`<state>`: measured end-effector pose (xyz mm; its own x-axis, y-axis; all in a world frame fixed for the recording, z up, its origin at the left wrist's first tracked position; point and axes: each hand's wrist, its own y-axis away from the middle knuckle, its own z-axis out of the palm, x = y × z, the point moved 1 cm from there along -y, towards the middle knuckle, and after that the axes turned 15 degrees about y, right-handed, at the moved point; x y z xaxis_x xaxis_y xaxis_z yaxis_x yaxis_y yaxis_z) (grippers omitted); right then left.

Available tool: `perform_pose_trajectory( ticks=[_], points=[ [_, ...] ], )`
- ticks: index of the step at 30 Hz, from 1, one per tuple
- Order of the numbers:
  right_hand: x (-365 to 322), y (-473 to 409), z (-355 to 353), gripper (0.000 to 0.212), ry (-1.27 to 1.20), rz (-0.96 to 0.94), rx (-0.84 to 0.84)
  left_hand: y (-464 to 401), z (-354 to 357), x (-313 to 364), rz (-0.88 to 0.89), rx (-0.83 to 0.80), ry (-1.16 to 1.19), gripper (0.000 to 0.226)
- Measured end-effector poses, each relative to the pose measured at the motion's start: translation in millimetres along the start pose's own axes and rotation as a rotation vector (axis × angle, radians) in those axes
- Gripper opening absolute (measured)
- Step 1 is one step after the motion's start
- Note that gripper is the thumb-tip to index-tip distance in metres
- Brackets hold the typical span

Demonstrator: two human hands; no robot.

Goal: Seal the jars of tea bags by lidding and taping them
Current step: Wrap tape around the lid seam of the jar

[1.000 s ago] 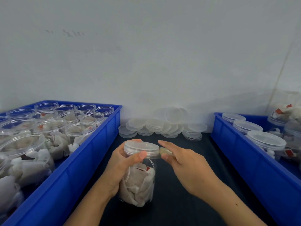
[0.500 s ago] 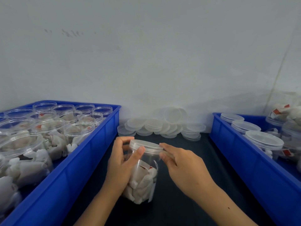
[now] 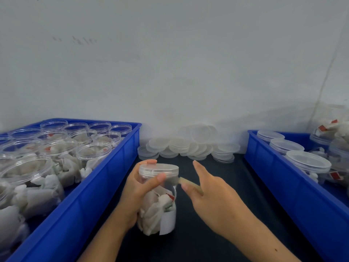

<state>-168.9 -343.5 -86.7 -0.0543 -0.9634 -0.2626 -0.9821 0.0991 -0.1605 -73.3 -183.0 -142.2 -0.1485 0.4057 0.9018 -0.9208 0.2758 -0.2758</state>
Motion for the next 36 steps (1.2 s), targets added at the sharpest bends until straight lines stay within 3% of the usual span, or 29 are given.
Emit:
perform_pose_trajectory(
  ticks=[6, 8, 12, 17, 29, 36],
  points=[
    [-1.2, 1.1, -0.8, 0.040, 0.186, -0.013, -0.049, 1.8, -4.7, -6.9, -0.072, -0.106, 0.132, 0.086],
    [1.0, -0.4, -0.4, 0.034, 0.176, -0.007, -0.055, 1.0, -3.9, -8.7, -0.086, -0.137, 0.159, 0.094],
    [5.5, -1.0, -1.8, 0.029, 0.104, -0.042, -0.037, 0.0, -3.6, -9.0, -0.082, -0.166, 0.175, 0.084],
    [6.9, -1.3, -4.7, 0.035, 0.013, -0.083, -0.038, -1.0, -2.5, -9.4, -0.078, -0.167, 0.121, 0.104],
    [7.5, -6.8, 1.4, 0.029, 0.126, -0.088, 0.109, -1.9, -2.7, -9.6, -0.101, -0.197, 0.103, 0.098],
    [7.6, -8.7, 4.5, 0.030, 0.153, -0.094, 0.135, -1.6, -3.5, -11.4, -0.130, -0.161, 0.091, 0.113]
  ],
)
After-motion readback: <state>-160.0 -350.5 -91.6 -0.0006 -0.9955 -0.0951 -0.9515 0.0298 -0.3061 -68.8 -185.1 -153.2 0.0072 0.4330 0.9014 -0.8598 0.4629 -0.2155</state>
